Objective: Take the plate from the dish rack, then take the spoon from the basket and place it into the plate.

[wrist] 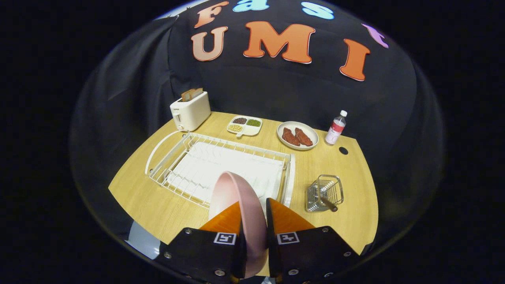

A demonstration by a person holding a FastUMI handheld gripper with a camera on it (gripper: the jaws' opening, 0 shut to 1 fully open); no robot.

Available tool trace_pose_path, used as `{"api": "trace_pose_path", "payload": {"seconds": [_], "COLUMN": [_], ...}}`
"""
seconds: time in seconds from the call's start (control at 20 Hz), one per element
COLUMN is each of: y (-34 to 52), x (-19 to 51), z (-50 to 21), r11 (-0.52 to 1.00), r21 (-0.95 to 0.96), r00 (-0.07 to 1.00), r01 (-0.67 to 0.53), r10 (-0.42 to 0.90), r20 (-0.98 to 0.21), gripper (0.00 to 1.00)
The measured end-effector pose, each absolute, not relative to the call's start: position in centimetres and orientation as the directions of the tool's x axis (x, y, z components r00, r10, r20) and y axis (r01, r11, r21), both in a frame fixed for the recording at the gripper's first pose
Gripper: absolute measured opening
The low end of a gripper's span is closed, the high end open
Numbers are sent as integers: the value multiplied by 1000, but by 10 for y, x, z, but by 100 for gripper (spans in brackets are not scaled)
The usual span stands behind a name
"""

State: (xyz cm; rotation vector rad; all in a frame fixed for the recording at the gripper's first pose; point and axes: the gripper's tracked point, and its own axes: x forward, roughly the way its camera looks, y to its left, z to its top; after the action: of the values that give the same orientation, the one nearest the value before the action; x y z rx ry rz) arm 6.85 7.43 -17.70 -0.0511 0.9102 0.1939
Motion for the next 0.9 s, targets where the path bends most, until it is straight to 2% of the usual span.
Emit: {"api": "trace_pose_path", "payload": {"seconds": [0.55,0.9], "y": [64,67], "x": [14,-12], "z": [-226,-271], "r11": [979,939], "r21": [153,345], "r00": [594,563], "r01": [-136,-11], "r10": [204,291], "r20": [-778,-773], "gripper": [23,23]}}
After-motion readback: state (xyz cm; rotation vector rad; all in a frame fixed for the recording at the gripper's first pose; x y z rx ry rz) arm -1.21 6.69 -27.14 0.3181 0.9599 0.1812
